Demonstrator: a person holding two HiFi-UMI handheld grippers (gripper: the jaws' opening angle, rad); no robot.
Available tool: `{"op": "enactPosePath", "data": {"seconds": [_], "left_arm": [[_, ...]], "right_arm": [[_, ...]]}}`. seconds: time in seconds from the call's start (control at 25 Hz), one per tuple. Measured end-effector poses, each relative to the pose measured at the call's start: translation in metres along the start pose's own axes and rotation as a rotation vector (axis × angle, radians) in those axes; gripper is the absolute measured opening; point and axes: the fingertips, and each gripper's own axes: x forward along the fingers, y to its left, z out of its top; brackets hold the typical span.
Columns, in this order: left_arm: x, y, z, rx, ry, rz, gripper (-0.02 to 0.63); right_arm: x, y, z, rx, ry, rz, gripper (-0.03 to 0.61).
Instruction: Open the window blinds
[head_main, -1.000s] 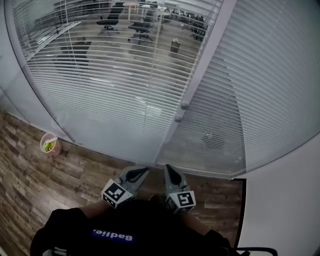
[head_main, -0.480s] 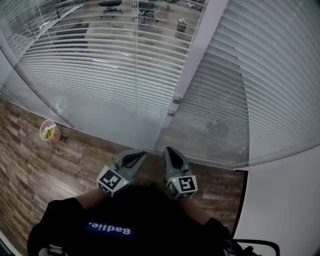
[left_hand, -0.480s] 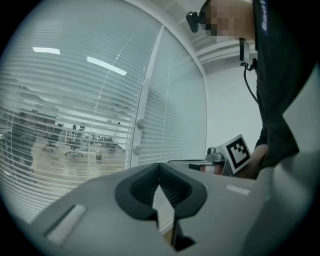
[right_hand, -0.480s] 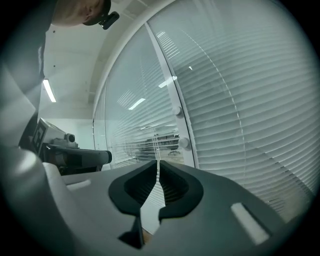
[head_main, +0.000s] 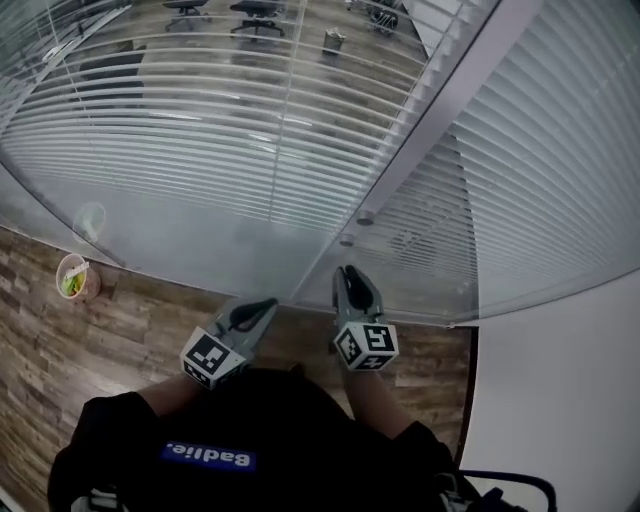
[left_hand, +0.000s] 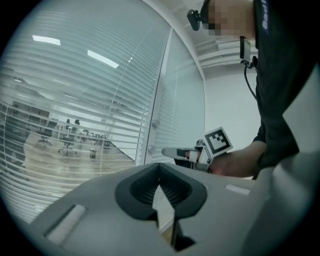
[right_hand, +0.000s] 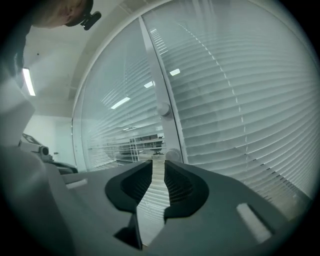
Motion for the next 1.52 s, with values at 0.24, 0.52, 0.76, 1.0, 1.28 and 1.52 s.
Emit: {"op": "enactPosePath", "data": {"seconds": [0.24,0.52,0.76,1.0,1.28,1.52], "left_arm": [[-0.002,0.016,0.004,0.010,-0.003,-0.040,0.000],[-0.012,0.026,0.000,-0.004,0.015,-0.062,0.000],[-0.014,0.030,0.002,0.001,0.012,-0.062,0.000],[-0.017,0.034,0.001,-0.007,0.011,-0.045,0.000],[-0.016,0.036,-0.002,-0.022,0.012,-0.034,0.000],[-0.016,0.034,-0.001,-0.022,0.008,-0.033,-0.002]], "right_arm": [[0.026,-0.025,0.010,-0.021,0.010,-0.124,0.114],[0.042,-0.029,0.011,-0.020,0.035,-0.203,0.150],[0.048,-0.035,0.010,0.004,0.039,-0.243,0.156],[0.053,-0.036,0.012,-0.020,0.049,-0.272,0.130],[0.054,-0.033,0.011,-0.206,0.113,-0.296,0.130],[0.055,-0.028,0.011,-0.398,0.163,-0.303,0.130]]}}
